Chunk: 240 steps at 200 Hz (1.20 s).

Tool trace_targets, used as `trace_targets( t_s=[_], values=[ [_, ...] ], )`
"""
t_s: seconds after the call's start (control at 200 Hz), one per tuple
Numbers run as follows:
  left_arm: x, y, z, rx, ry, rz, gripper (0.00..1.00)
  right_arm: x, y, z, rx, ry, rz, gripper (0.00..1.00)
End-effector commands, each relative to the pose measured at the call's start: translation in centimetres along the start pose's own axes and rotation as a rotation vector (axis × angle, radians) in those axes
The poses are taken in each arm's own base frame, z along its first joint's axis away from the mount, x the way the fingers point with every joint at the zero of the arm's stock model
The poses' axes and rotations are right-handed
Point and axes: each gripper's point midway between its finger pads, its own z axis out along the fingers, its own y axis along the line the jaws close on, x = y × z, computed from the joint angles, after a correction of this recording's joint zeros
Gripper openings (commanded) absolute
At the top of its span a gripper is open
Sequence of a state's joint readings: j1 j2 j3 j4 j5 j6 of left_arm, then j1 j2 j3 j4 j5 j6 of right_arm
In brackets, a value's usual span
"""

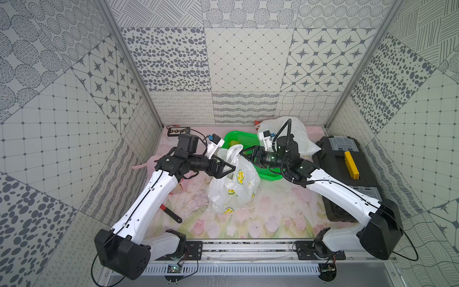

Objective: Place the pears into plastic bags & tie knots
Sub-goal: Adjust the plastic bag at the center of the board.

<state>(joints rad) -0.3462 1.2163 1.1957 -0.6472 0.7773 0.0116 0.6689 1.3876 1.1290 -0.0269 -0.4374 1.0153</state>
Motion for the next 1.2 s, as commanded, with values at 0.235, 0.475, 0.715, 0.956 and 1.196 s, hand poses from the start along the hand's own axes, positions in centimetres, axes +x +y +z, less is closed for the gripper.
trace_targets(
  t_s=[0.235, 0.475, 0.715, 0.956, 1.196],
  values=[
    [-1.6, 0.3, 1.3, 0.035, -0.078, 0.199, 0.58, -2.5, 3.7, 0.5, -0.081, -0.035, -0.046, 0.63],
    [-0.7, 0.6, 1.2, -0.059, -0.026, 0.270, 0.84, -3.2, 2.3, -1.2, 0.027, -0.028, -0.061, 0.62],
    [-0.2, 1.0, 2.2, -0.068, 0.019, 0.295, 0.77, -2.9, -1.0, -0.2, 0.193, 0.004, -0.043, 0.62],
    [0.2, 1.0, 2.5, -0.077, 0.040, 0.322, 0.71, -3.6, 0.6, 1.9, 0.135, 0.024, -0.053, 0.48],
    [-0.6, 0.6, 1.9, -0.087, 0.012, 0.340, 0.70, -3.7, 5.6, 0.4, 0.002, 0.004, -0.103, 0.10]
  ],
)
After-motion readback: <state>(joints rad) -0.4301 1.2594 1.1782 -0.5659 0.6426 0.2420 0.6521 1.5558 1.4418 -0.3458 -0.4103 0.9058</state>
